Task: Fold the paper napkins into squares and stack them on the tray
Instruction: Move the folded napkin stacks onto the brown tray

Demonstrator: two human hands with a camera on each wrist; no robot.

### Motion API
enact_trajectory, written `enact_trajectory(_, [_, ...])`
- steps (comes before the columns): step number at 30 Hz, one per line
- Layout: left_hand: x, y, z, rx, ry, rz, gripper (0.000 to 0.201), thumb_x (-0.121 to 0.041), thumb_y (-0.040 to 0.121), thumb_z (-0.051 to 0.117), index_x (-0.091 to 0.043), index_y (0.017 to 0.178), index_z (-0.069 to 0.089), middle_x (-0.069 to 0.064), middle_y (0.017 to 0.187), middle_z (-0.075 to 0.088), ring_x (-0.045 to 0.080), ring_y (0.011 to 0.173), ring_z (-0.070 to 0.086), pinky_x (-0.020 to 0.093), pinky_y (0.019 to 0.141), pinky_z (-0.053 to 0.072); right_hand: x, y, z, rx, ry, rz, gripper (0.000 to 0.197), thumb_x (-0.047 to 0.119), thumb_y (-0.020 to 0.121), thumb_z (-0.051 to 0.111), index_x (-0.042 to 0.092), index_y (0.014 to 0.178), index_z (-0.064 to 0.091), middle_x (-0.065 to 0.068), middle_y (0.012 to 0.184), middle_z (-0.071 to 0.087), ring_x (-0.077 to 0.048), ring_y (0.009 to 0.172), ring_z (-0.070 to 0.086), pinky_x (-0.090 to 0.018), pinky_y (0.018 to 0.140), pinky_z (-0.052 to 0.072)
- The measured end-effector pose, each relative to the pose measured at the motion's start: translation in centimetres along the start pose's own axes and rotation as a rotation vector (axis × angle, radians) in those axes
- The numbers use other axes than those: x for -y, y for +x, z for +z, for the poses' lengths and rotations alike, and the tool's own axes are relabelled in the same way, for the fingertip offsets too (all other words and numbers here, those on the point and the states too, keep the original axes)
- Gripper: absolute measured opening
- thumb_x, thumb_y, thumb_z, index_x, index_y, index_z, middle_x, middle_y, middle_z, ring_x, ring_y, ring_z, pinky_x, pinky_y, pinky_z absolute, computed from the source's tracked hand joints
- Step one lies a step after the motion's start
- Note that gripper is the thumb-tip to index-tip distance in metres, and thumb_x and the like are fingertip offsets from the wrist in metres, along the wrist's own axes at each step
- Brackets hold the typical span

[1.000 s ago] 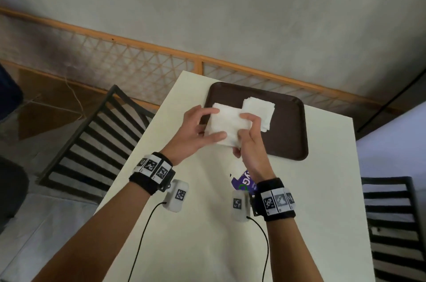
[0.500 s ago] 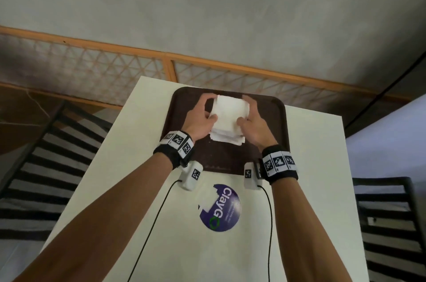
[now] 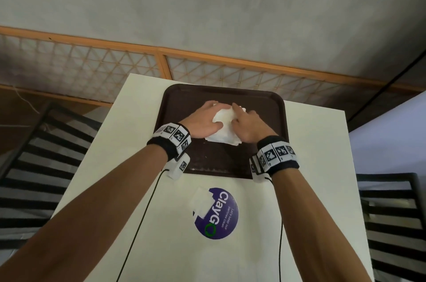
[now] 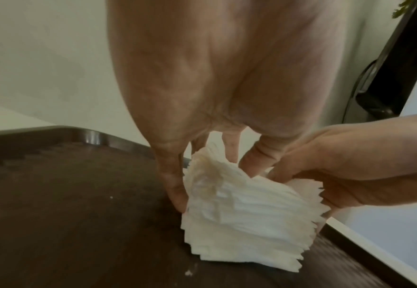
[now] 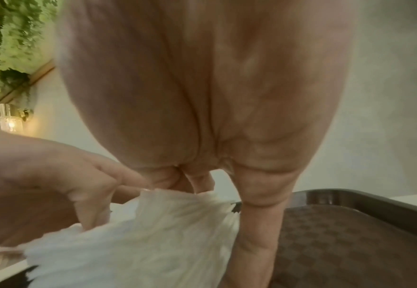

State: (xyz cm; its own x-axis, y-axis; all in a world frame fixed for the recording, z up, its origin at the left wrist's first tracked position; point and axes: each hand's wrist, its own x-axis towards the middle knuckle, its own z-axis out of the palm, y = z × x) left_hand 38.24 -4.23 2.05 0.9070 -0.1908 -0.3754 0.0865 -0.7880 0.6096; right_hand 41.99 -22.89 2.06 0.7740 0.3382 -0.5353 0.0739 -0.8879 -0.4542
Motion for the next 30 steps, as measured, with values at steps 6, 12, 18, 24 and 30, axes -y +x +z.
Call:
enact_trajectory(6, [0.3,0.1,-0.3,0.029,0.022,-0.052,0.090,-0.038,0.092,0.076,-0.038,0.167,0.026,0.005,0.168,0.017,0.032,0.145,0.045,0.040,0.115,0.046,-0.2,0.9,-1.2,-0.061,-0.061,-0.119,0.062,0.015,0.114,0.041,0.026,0.173,0.028,-0.025,0.167,0.035,-0.047,0.154,0.037,-0.054,0.127,0.035])
enact_trajectory(12, [1.2,0.3,0.1,0.061,0.128,-0.018,0.096,-0.029,0.100,0.071,-0.029,0.172,0.008,0.002,0.177,-0.010,0.034,0.156,0.034,0.033,0.118,0.042,0.0,-0.5,0.1,-0.089,-0.159,-0.236,0.061,0.023,0.114,0.045,0.018,0.172,0.028,-0.012,0.182,0.014,-0.045,0.160,0.032,-0.054,0.128,0.034])
enact_trajectory(18, [0.8,-0.9,1.5,-0.067,0.308,0.021,0.096,-0.037,0.099,0.068,-0.021,0.172,0.008,-0.005,0.171,-0.038,0.036,0.165,-0.011,0.055,0.130,0.023,-0.5,-1.4,3.7,-0.211,-0.503,-0.251,0.078,0.041,0.114,0.034,0.012,0.175,-0.005,0.000,0.180,-0.030,-0.038,0.170,-0.013,-0.062,0.135,0.011])
enact_trajectory(24, [1.6,-1.7,2.3,-0.016,0.541,0.018,0.070,-0.058,0.110,0.012,-0.030,0.170,-0.013,-0.016,0.176,-0.023,0.021,0.163,-0.026,0.053,0.134,-0.006,-1.4,-0.5,3.3,-0.133,-0.544,-0.204,0.069,0.046,0.116,0.015,0.020,0.175,-0.011,0.001,0.184,-0.017,-0.033,0.170,-0.016,-0.066,0.135,-0.003])
enact_trajectory(30, [3.2,-1.3,3.9,-0.021,0.538,-0.008,0.062,-0.045,0.114,0.006,-0.033,0.167,-0.024,-0.016,0.175,-0.028,0.021,0.165,-0.020,0.054,0.135,-0.003,-3.2,0.4,3.7,-0.025,-0.452,-0.198,0.067,0.056,0.116,0.006,0.034,0.170,-0.027,0.013,0.177,-0.032,-0.031,0.169,-0.017,-0.067,0.134,-0.004])
